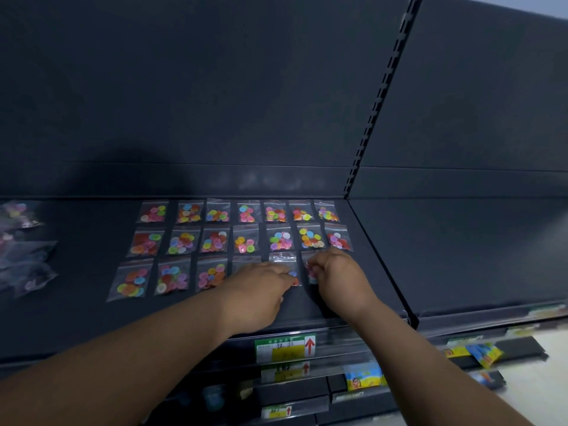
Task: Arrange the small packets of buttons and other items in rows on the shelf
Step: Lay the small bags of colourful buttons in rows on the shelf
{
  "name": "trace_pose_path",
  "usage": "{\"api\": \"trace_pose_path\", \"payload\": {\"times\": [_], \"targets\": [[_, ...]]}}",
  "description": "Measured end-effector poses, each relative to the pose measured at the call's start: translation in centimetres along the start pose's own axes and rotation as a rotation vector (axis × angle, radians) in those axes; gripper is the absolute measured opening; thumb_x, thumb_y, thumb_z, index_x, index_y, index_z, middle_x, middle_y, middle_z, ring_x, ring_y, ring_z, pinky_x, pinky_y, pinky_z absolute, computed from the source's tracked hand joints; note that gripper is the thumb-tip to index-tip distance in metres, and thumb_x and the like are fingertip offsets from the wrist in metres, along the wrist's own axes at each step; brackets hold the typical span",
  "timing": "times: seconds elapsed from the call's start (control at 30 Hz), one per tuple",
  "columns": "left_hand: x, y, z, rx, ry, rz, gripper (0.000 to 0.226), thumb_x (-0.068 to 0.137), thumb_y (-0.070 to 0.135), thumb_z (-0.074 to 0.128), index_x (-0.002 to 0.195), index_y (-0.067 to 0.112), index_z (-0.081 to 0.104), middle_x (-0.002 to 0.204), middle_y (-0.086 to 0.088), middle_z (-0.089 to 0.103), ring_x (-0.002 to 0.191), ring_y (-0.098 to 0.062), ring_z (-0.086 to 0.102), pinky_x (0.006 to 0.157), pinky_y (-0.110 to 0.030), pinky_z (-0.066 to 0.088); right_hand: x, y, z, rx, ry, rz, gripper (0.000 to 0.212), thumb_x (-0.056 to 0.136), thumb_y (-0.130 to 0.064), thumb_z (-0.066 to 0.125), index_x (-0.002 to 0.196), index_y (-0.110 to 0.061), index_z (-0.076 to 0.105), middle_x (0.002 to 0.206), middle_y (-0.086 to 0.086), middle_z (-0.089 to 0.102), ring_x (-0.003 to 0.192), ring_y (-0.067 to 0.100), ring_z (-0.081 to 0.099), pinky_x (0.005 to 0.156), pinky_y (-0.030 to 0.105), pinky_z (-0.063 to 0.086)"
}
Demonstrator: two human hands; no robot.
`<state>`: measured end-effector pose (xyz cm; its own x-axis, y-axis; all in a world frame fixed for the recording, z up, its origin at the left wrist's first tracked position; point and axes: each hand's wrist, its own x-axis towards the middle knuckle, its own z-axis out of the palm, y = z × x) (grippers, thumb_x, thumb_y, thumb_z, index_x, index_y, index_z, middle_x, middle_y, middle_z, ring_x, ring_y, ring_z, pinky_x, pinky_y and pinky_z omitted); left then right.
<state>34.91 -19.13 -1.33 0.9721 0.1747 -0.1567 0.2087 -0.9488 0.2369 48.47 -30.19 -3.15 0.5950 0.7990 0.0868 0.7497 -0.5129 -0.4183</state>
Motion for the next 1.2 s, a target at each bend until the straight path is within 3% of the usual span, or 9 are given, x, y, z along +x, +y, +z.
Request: {"api": "trace_pose_path", "payload": {"times": [0.13, 0.33, 0.43, 0.6, 0.77, 0.93, 1.2], "targets": [[0.1, -0.2, 0.1, 0.001, 0.011, 0.015, 0.042, 0.096, 0.013, 0.040, 0.138, 0.016, 0.045, 0.142, -0.001, 0.043, 0.131, -0.019, 0.036, 0.112, -0.030, 0.026, 0.2, 0.1, 0.3, -0.039, -0.023, -0.007, 0.036, 0.081, 0.009, 0.051, 0.104, -0.011, 0.070, 0.108, 0.007, 0.059, 0.102, 0.023, 0.055, 0.078, 0.019, 0.043], [-0.5, -0.8, -0.3, -0.028, 0.106, 0.024, 0.042, 0.096, 0.023, 0.046, 0.138, 0.020, 0.042, 0.147, 0.002, 0.036, 0.137, -0.016, 0.028, 0.114, -0.027, 0.016, 0.1, -0.6, -0.3, -0.049, 0.026, -0.035, 0.032, 0.087, 0.000, 0.053, 0.113, -0.011, 0.067, 0.116, 0.008, 0.059, 0.111, 0.025, 0.051, 0.085, 0.020, 0.040], [-1.6, -2.2, -1.3, -0.003, 0.164, -0.037, 0.050, 0.097, 0.033, 0.044, 0.145, 0.023, 0.033, 0.155, 0.002, 0.023, 0.143, -0.017, 0.017, 0.116, -0.029, 0.007, 0.6, -2.5, -0.5, -0.052, 0.074, -0.111, 0.035, 0.086, 0.000, 0.051, 0.117, -0.009, 0.065, 0.115, 0.010, 0.061, 0.110, 0.031, 0.051, 0.089, 0.026, 0.043], [-5.1, -6.5, -3.3, 0.043, 0.295, -0.164, 0.056, 0.094, 0.043, 0.046, 0.143, 0.019, 0.035, 0.148, -0.003, 0.036, 0.136, -0.019, 0.029, 0.112, -0.032, 0.021, 2.6, -7.4, 0.3, -0.113, 0.069, -0.253, 0.032, 0.088, -0.011, 0.054, 0.118, -0.009, 0.063, 0.124, 0.010, 0.058, 0.109, 0.036, 0.050, 0.094, 0.041, 0.045], [-9.9, -12.0, -4.7, 0.090, 0.332, -0.361, 0.068, 0.087, 0.056, 0.036, 0.144, 0.018, 0.035, 0.151, -0.005, 0.033, 0.139, -0.023, 0.029, 0.114, -0.036, 0.025, 4.4, -13.7, 2.4, -0.146, -0.022, -0.394, 0.044, 0.090, -0.016, 0.050, 0.134, -0.015, 0.051, 0.142, 0.007, 0.046, 0.128, 0.030, 0.039, 0.109, 0.032, 0.031], [-15.5, -17.5, -5.0, 0.052, 0.311, -0.563, 0.067, 0.095, 0.052, 0.039, 0.150, 0.021, 0.020, 0.158, -0.005, 0.017, 0.146, -0.023, 0.014, 0.118, -0.035, 0.013, 5.8, -20.9, 5.4, -0.123, -0.115, -0.503, 0.045, 0.094, -0.020, 0.048, 0.139, -0.017, 0.045, 0.148, 0.005, 0.039, 0.132, 0.027, 0.034, 0.112, 0.029, 0.025], [-22.2, -25.1, -6.3, 0.013, 0.362, -0.684, 0.062, 0.092, 0.046, 0.049, 0.144, 0.016, 0.034, 0.148, -0.007, 0.037, 0.136, -0.025, 0.033, 0.112, -0.038, 0.028, 8.0, -30.9, 10.4, -0.057, -0.230, -0.574, 0.044, 0.096, -0.027, 0.046, 0.139, -0.019, 0.044, 0.146, 0.005, 0.039, 0.133, 0.025, 0.034, 0.111, 0.027, 0.026]]}}
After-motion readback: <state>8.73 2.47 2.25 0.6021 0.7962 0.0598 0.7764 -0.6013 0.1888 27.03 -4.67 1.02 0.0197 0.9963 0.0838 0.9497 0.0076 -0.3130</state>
